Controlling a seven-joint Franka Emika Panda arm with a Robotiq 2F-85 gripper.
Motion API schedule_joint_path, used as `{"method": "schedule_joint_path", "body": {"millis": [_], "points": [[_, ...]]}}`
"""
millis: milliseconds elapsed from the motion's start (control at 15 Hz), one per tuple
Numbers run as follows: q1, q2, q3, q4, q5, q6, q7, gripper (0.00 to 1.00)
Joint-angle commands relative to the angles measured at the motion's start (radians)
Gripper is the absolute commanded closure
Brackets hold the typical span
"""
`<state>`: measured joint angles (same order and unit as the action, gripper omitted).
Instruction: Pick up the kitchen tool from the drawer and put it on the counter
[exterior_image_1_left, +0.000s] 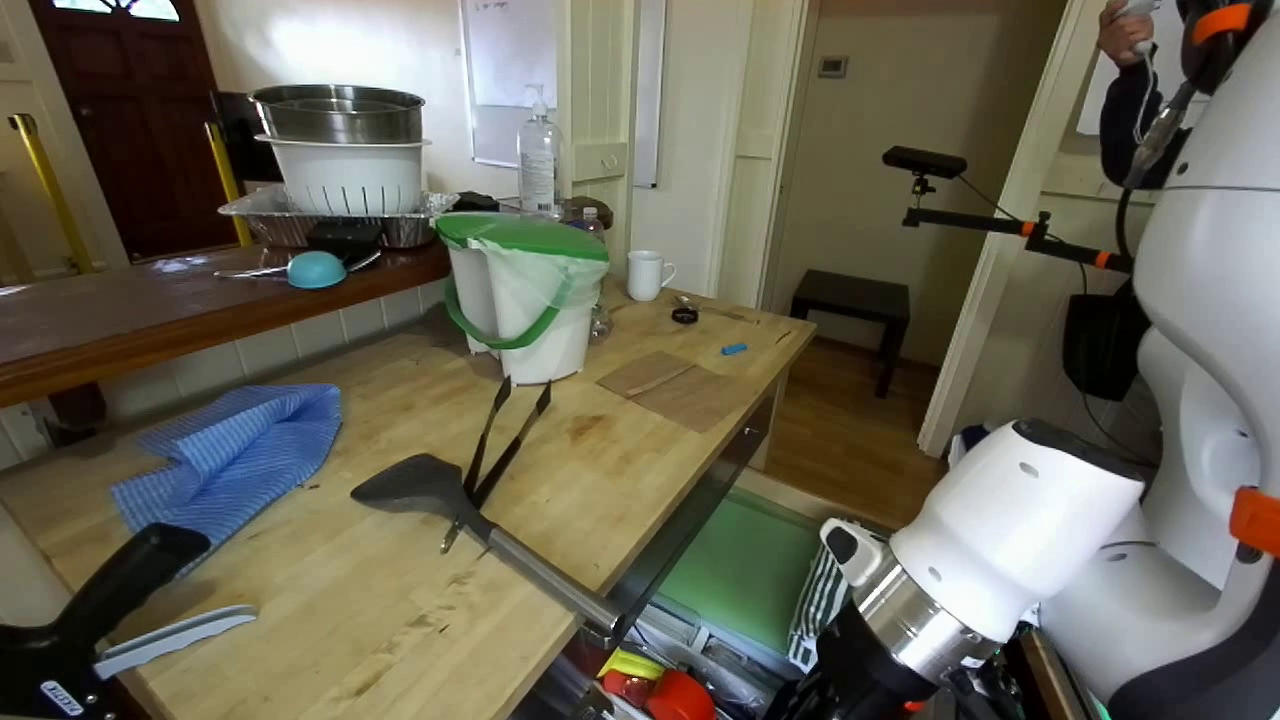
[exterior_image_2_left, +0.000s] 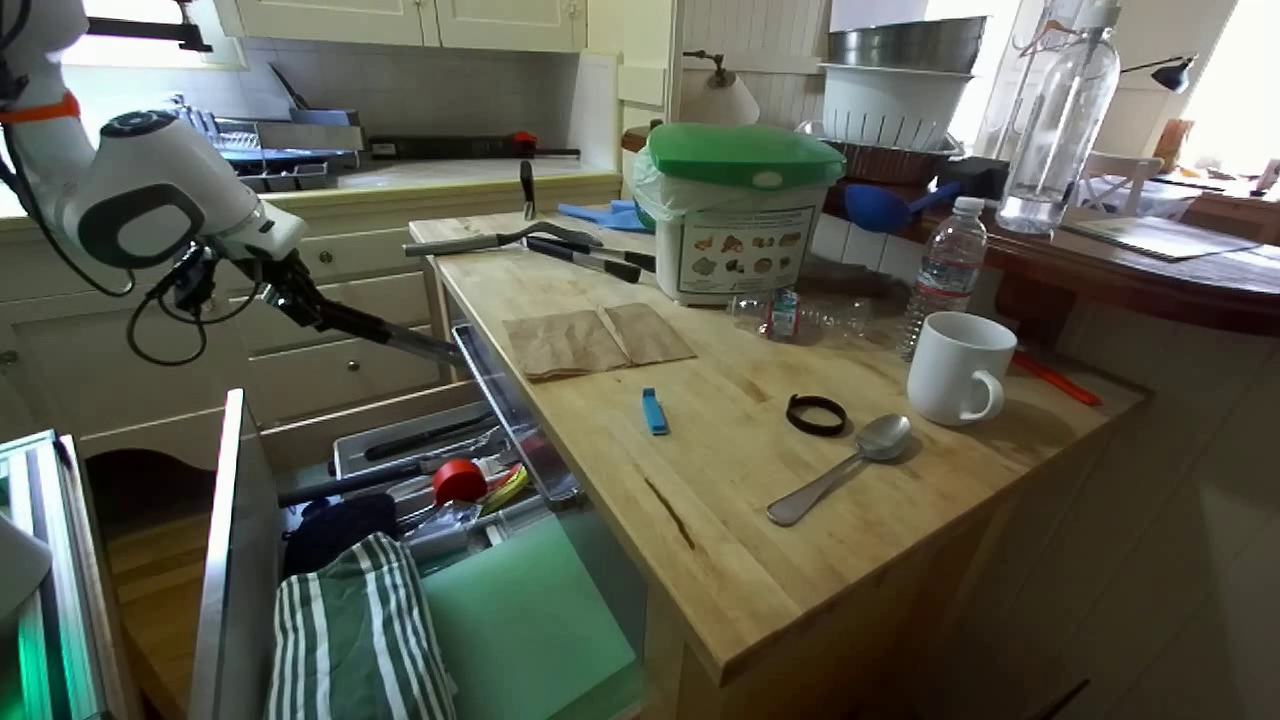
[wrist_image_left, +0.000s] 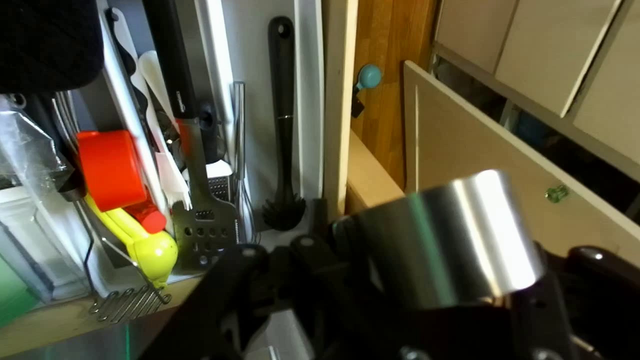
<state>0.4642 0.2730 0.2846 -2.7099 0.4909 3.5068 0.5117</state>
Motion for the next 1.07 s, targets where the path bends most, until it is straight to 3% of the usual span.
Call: {"method": "schedule_joint_path", "body": {"millis": [0, 133, 333, 400, 600, 667, 800, 1000], "points": [[-0.241, -0.109, 0.185, 0.005, -0.231, -0.191, 0.126, 0.61], [-0.389, -0.003, 0.342, 0.088, -0.385, -0.186, 0.246, 0.61], [-0.621, 0.124, 0.569, 0.119, -0.511, -0.145, 0.233, 0.61], [-0.697, 0.173, 0.629, 0.119, -0.554, -0.145, 0.213, 0.61], [-0.837, 0.285, 0.743, 0.142, -0.651, -0.22, 0.169, 0.61], [-0.874, 0.304, 0.773, 0.141, -0.674, -0.248, 0.159, 0.61], [-0.907, 0.352, 0.828, 0.157, -0.594, -0.321, 0.035, 0.61], [-0.835, 0.4, 0.816, 0.245, -0.496, -0.505, -0.092, 0.61]]}}
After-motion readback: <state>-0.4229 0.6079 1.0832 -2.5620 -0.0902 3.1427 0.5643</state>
